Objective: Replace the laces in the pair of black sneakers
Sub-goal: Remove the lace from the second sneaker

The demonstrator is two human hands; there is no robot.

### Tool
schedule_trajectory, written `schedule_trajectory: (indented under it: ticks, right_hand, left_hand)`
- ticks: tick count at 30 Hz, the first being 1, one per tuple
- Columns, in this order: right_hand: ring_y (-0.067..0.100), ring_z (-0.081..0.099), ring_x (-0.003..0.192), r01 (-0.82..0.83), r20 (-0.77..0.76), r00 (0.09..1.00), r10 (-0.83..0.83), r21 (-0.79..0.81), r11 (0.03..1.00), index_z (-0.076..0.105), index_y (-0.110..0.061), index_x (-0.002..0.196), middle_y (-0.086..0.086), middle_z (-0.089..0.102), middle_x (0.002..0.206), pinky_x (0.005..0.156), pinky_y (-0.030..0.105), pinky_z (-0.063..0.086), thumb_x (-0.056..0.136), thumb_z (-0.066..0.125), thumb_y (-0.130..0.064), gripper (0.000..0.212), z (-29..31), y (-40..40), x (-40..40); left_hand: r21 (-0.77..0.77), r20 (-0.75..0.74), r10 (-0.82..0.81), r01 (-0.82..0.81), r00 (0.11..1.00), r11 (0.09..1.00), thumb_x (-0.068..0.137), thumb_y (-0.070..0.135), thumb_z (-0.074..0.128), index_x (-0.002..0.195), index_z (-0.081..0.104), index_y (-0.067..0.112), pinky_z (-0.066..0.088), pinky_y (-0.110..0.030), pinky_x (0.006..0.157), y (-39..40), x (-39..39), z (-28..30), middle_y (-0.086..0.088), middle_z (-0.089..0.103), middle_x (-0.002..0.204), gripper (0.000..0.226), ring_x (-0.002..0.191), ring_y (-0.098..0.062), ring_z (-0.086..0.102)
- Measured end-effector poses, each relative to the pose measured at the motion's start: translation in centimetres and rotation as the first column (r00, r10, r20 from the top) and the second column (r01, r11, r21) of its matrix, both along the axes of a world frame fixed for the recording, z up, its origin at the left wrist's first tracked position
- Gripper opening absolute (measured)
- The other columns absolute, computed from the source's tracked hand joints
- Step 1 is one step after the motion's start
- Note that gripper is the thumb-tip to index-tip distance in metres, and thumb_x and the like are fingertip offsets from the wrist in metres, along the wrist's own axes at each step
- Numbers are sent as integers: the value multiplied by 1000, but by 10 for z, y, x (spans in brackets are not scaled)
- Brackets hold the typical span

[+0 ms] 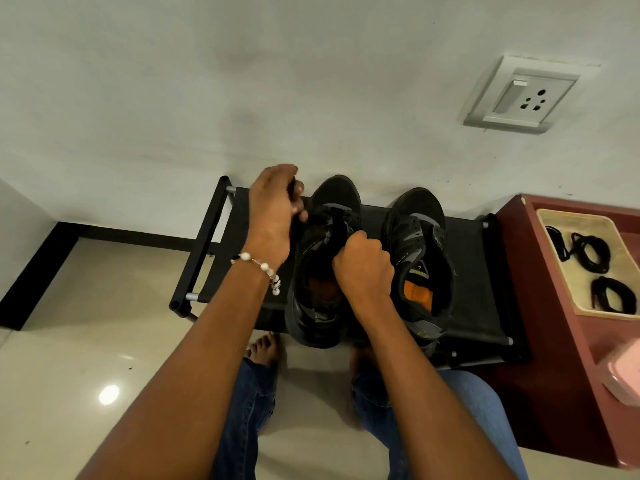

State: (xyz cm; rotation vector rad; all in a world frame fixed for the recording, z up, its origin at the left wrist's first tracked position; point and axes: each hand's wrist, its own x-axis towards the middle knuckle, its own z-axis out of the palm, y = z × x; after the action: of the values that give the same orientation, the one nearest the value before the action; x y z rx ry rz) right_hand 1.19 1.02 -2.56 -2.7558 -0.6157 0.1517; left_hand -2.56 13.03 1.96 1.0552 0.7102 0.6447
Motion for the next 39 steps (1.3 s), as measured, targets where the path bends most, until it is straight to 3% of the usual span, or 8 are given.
schedule_trajectory:
  ticks: [3, 9, 15, 20, 27, 30, 33, 39]
  right_hand:
    - [41, 63, 98, -12, -9, 1000, 12, 2, 1000, 53, 2, 114, 20, 62, 108, 62, 36, 40, 98, 44, -17, 26, 1, 0, 0]
    - [42, 62, 100, -7, 3, 1000, 7, 6, 1000, 51, 1, 116, 21, 62, 111, 64, 37, 40, 100, 37, -14, 26, 0, -1, 1]
    - [41, 63, 99, 6, 1, 1000, -6, 8, 1000, 53, 0, 115, 20, 63, 110, 63, 37, 40, 100, 40, -18, 27, 0, -1, 0]
    - [41, 64, 94, 12, -2, 1000, -12, 17, 1000, 54, 2, 111, 20, 64, 105, 59, 34, 40, 97, 43, -15, 24, 0, 0, 0]
    - [39, 65, 93, 22, 0, 1000, -22, 24, 999, 55, 1, 110, 18, 65, 103, 59, 33, 40, 96, 44, -14, 23, 0, 0, -1]
    - [39, 65, 94, 14, 11, 1000, -14, 21, 1000, 55, 1, 112, 18, 64, 105, 60, 33, 40, 97, 44, -14, 24, 0, 0, -1]
    - [40, 64, 97, 1, 7, 1000, -1, 28, 1000, 54, 1, 114, 19, 64, 107, 62, 35, 41, 98, 43, -17, 26, 0, -1, 0]
    - [40, 64, 98, -4, 16, 1000, 4, 8, 1000, 52, 1, 116, 20, 63, 110, 63, 36, 41, 100, 39, -15, 26, -2, -1, 1]
  left_hand:
    - [701, -466, 19, 356, 884, 617, 90, 28, 62, 97, 67, 25, 53, -31, 74, -5, 4, -22, 3, 66, 89, 9, 77, -13, 62]
    - [735, -676, 229, 622, 700, 270, 93, 27, 60, 111, 70, 20, 49, -34, 87, -25, 16, -41, -8, 51, 119, 22, 109, -26, 50]
    - [703, -621, 93, 502, 778, 504, 94, 25, 57, 84, 68, 6, 50, -35, 76, -20, 17, -41, -6, 61, 91, 24, 81, -18, 57]
    - [58, -316, -115, 141, 942, 988, 94, 16, 49, 89, 64, 3, 53, -35, 73, -8, 7, -24, -7, 73, 89, 21, 85, -19, 69]
    - [-457, 37, -11, 26, 999, 889, 96, 14, 47, 78, 50, 15, 45, -31, 62, -11, 7, -18, 1, 57, 59, 19, 58, -16, 55]
    - [5, -169, -52, 54, 984, 999, 92, 16, 59, 95, 57, 16, 49, -28, 63, -8, 11, -29, 1, 58, 69, 3, 61, -12, 56]
    - [610, -505, -47, 395, 862, 687, 88, 21, 67, 102, 69, 22, 53, -24, 75, -9, 12, -39, 2, 68, 88, 15, 81, -10, 63]
    - [743, -635, 176, 533, 752, 405, 88, 29, 65, 98, 74, 23, 48, -27, 74, -21, 18, -48, -4, 61, 105, 15, 92, -20, 60]
